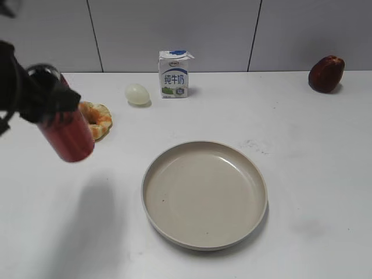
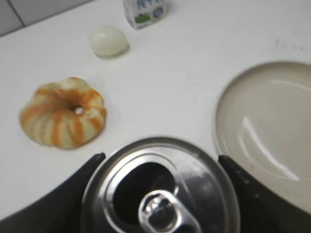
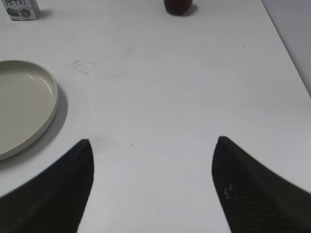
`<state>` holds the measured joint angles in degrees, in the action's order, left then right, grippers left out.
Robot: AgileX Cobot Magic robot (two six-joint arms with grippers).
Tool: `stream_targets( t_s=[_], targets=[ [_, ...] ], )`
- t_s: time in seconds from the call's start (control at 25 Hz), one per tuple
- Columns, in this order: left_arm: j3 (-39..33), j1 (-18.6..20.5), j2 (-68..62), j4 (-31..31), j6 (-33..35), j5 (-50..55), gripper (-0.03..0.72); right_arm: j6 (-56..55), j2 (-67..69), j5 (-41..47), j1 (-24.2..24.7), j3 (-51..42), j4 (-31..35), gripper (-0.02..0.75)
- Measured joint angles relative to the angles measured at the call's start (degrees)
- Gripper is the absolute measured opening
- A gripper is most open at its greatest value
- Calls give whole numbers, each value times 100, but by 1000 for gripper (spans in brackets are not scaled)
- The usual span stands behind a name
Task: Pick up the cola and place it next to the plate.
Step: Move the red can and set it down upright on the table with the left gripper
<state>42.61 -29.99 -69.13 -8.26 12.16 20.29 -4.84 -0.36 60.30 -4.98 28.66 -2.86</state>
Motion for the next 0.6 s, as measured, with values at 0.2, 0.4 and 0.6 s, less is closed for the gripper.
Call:
stream_targets(
  t_s=[0.2,0.4,0.6],
  targets=[
    [-410,-662,-413,-20,0,-900,504,0,0,0,0,0,0,571],
    [-415,-793,-1239,-27,0,-1197,504,0,0,0,0,0,0,571],
    [-400,-793,-1674,-103,-19,-1470,503,0,0,0,0,0,0,571]
  ],
)
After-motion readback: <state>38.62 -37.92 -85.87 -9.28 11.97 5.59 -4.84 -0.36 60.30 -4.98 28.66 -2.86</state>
